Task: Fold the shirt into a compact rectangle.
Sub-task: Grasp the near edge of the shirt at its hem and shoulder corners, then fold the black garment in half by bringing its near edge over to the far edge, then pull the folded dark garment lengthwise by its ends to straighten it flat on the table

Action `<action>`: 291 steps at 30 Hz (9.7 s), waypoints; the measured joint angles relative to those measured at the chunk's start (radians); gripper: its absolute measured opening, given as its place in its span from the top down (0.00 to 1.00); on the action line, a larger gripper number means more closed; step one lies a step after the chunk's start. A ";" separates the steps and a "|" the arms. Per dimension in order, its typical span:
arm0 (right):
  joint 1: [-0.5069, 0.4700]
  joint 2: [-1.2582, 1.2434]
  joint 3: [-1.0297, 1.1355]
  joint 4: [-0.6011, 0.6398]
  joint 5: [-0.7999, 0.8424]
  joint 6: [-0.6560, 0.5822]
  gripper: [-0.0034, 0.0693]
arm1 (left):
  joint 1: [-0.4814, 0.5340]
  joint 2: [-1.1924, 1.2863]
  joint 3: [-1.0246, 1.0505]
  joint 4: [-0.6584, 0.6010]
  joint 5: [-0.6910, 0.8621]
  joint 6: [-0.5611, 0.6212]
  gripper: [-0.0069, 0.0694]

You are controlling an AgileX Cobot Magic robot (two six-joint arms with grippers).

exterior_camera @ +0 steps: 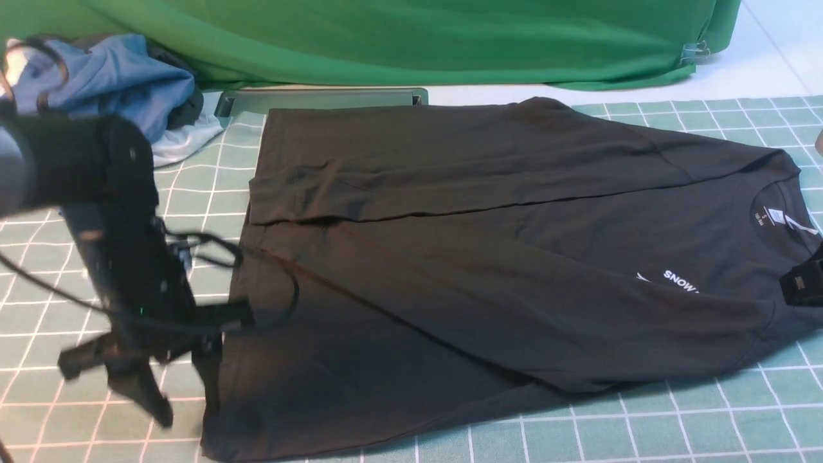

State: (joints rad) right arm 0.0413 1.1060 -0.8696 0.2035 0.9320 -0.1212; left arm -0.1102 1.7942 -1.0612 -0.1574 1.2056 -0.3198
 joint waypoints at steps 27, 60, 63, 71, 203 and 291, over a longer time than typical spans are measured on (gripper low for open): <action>0.000 0.000 0.000 0.000 -0.003 -0.002 0.63 | -0.063 -0.014 0.118 -0.023 -0.121 0.000 0.51; 0.562 0.452 0.040 -0.421 -0.128 -0.024 0.31 | -0.046 -0.157 0.136 -0.028 -0.259 0.108 0.87; 0.562 0.508 0.040 -0.477 -0.146 -0.006 0.31 | -0.046 -0.157 0.136 -0.034 -0.263 0.110 0.87; 0.562 0.572 0.040 -0.580 -0.243 0.055 0.31 | -0.046 -0.157 0.136 -0.034 -0.269 0.113 0.87; 0.131 0.502 -0.453 -0.313 0.232 0.156 0.91 | 0.017 0.531 -0.886 -0.267 -0.575 0.373 0.64; -0.328 0.802 -0.306 -0.288 -0.169 0.113 0.44 | 0.072 0.446 -1.190 -0.091 0.013 0.258 0.89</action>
State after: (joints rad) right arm -0.2862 1.9081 -1.1757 -0.0850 0.7631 -0.0084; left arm -0.0379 2.2398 -2.2511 -0.2486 1.2184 -0.0615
